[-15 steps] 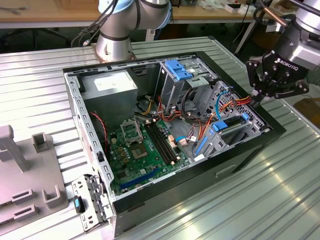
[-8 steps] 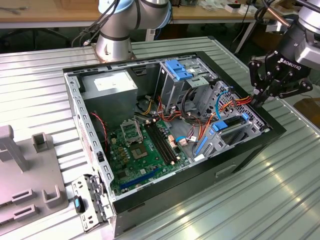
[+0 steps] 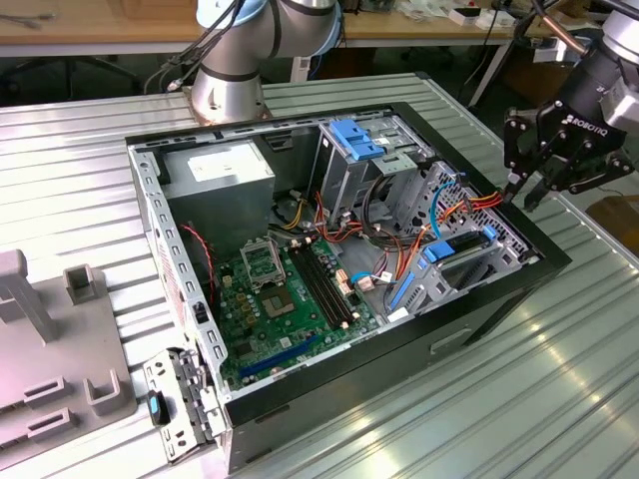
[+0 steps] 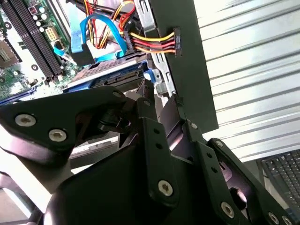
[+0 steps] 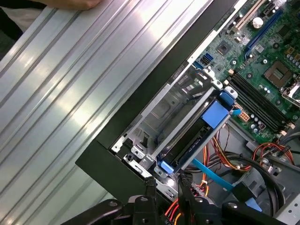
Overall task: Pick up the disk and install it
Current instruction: 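Insert the first disk wire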
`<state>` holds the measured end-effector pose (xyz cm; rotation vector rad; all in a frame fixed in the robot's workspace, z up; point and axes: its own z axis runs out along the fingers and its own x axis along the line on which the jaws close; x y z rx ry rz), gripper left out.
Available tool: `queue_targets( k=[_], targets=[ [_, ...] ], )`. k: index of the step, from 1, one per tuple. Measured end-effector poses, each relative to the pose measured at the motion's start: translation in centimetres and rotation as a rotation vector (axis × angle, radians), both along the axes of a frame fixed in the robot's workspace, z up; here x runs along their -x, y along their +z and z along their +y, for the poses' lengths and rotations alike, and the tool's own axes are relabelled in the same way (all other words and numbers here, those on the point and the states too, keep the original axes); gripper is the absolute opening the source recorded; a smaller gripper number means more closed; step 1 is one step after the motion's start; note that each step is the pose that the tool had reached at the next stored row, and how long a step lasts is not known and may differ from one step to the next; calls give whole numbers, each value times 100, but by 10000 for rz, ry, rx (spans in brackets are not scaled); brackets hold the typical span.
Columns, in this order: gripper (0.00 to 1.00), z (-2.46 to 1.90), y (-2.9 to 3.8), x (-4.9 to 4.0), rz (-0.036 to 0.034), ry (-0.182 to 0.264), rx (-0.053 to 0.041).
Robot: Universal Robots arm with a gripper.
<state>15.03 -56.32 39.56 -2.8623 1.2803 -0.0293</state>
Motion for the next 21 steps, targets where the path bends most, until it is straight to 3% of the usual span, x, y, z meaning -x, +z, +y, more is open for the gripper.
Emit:
queue_targets(
  k=[7, 10, 12, 17, 21],
  targets=[
    [33, 118, -46, -39, 0, 304, 0],
    [33, 171, -69, -68, 0, 651, 0],
    [33, 176, -78, -74, 0, 859, 0],
    [33, 177, -108, -78, 0, 2106, 1],
    [33, 186, -119, -154, 0, 2502, 0]
  ],
)
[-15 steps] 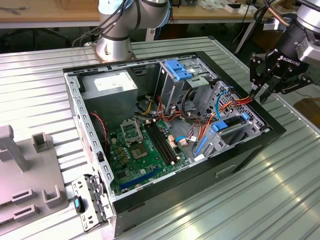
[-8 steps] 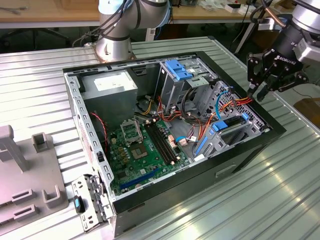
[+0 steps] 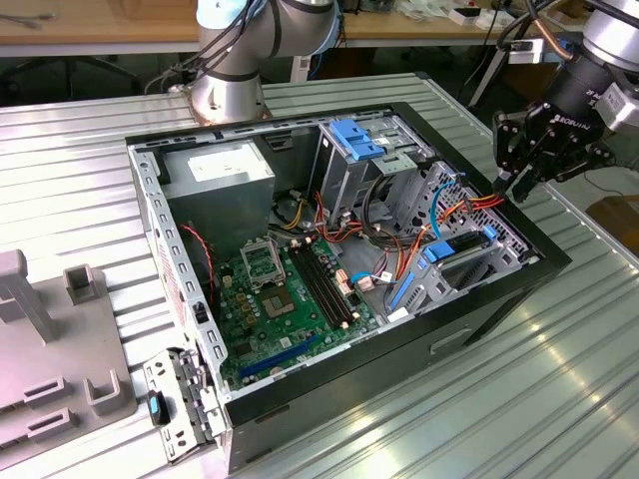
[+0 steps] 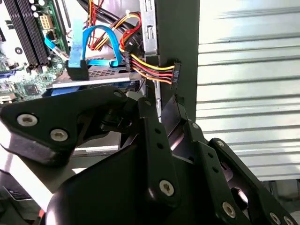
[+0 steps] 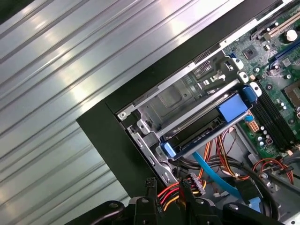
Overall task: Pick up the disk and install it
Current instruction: 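Insert the first disk wire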
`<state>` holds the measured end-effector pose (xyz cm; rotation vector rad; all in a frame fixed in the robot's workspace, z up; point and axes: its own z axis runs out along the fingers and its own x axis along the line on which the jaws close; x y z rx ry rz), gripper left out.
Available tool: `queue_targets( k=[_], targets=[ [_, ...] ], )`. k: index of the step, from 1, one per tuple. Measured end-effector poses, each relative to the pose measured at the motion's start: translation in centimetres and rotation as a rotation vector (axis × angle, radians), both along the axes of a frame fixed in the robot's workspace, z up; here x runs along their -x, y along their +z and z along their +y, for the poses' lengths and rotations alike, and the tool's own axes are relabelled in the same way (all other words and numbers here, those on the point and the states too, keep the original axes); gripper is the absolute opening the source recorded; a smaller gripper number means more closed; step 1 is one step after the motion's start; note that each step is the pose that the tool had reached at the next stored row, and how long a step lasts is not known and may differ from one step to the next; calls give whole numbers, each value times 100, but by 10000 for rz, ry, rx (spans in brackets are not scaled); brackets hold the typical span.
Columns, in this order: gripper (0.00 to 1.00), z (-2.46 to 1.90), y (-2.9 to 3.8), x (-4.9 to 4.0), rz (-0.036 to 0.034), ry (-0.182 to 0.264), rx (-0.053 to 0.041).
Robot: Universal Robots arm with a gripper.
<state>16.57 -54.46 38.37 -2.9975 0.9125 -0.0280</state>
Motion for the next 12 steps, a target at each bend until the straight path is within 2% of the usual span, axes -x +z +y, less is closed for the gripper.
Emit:
queue_targets(
  k=[2, 7, 8, 9, 11, 12],
  targets=[
    [33, 9, -3, -54, 0, 163, 0],
    [33, 13, -10, -120, 0, 483, -3],
    [34, 13, -11, -136, 0, 620, -5],
    [40, 14, -13, -143, 0, 787, -6],
    [40, 13, -24, -147, -3, 1449, -6],
    [40, 14, -29, -148, -6, 1617, -6]
  ],
)
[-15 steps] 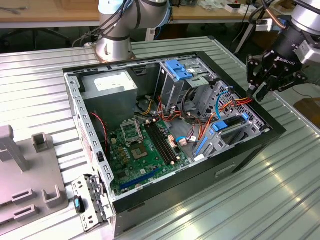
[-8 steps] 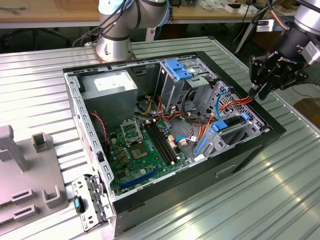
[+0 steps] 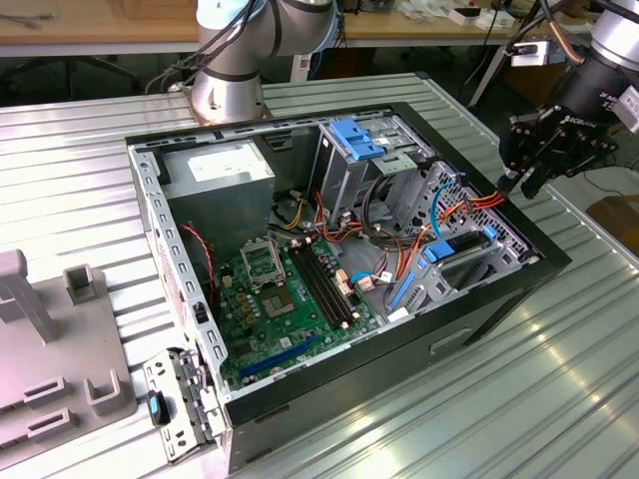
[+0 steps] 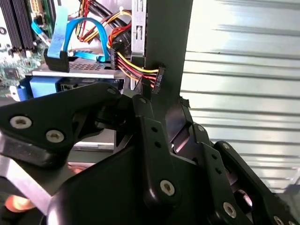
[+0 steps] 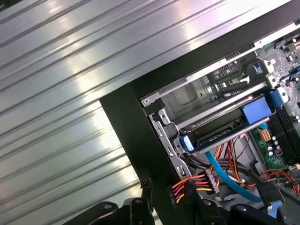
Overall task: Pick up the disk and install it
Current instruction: 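Insert the first disk wire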
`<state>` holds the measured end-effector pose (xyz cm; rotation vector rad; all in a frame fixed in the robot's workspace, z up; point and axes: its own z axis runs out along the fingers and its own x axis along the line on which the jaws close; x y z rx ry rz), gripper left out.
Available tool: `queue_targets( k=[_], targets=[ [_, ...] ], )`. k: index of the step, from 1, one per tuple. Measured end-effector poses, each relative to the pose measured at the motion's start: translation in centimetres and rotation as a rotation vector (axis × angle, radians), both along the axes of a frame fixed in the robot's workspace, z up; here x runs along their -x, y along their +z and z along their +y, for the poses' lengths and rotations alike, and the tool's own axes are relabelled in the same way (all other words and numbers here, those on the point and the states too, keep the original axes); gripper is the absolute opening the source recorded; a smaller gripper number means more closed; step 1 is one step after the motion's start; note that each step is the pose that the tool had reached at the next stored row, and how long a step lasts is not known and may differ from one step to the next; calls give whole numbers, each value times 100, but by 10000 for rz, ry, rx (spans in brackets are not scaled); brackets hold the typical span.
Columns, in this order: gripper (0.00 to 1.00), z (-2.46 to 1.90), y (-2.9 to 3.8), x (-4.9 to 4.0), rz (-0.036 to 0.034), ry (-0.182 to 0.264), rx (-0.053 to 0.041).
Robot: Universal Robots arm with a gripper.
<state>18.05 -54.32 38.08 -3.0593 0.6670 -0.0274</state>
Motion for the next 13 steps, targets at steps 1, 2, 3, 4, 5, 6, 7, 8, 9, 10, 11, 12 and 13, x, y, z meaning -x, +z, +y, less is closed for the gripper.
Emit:
queue_targets(
  k=[1, 2, 3, 4, 5, 6, 7, 8, 9, 10, 11, 12, 13],
  targets=[
    [40, 0, -5, 0, -4, 149, -1],
    [40, 0, -18, -1, -11, 392, -1],
    [40, 4, -30, 0, -19, 483, 0],
    [40, 11, -42, 0, -27, 535, 0],
    [40, 32, -80, 1, -39, 570, -1],
    [40, 47, -107, 1, -44, 665, -1],
    [40, 61, -122, 2, -45, 816, -2],
    [40, 66, -133, 1, -48, 880, -4],
    [40, 67, -142, 1, -65, 930, -1],
    [40, 68, -148, 1, -93, 968, 0],
    [40, 68, -152, 1, -131, 1032, 3],
    [40, 65, -154, 1, -167, 1086, 4],
    [40, 59, -156, 2, -186, 1115, 3]
  ],
)
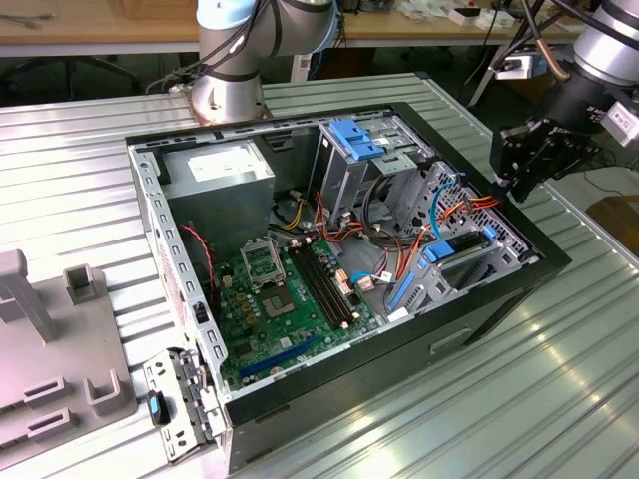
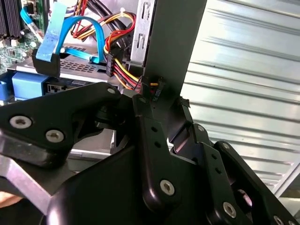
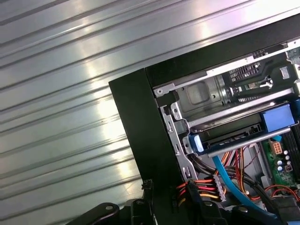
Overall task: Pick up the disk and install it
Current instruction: 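Insert the first disk wire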
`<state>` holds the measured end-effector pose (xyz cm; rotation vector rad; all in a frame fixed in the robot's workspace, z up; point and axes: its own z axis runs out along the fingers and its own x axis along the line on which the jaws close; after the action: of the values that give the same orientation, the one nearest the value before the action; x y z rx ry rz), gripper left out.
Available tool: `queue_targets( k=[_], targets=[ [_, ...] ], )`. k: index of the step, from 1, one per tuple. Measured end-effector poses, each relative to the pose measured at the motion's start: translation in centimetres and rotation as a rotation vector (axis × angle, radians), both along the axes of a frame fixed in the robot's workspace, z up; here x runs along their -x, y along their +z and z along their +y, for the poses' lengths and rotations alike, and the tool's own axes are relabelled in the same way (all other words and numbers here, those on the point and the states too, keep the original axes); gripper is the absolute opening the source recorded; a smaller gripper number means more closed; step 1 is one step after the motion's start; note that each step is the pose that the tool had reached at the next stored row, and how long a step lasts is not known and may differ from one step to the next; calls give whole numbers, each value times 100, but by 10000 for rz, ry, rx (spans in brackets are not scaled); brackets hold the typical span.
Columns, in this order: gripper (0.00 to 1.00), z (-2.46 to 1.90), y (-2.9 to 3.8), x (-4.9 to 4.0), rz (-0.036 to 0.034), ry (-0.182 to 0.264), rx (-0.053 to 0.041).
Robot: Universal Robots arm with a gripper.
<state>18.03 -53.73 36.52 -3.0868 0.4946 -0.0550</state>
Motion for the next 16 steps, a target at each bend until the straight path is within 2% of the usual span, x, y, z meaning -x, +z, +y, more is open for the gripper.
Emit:
queue_targets(
  k=[3, 4, 6, 10, 12, 14, 16],
  targets=[
    [39, -1, 0, 1, -1, 24, 0],
    [31, -2, 1, 2, -1, 62, 2],
    [31, -8, 1, 10, -1, 250, 2],
    [31, -9, 1, 12, -2, 277, -1],
    [31, -9, 0, 58, -7, 282, -1],
    [31, 1, 1, 58, -20, 285, 0],
    [31, 14, 1, 59, -225, 284, 2]
  ],
)
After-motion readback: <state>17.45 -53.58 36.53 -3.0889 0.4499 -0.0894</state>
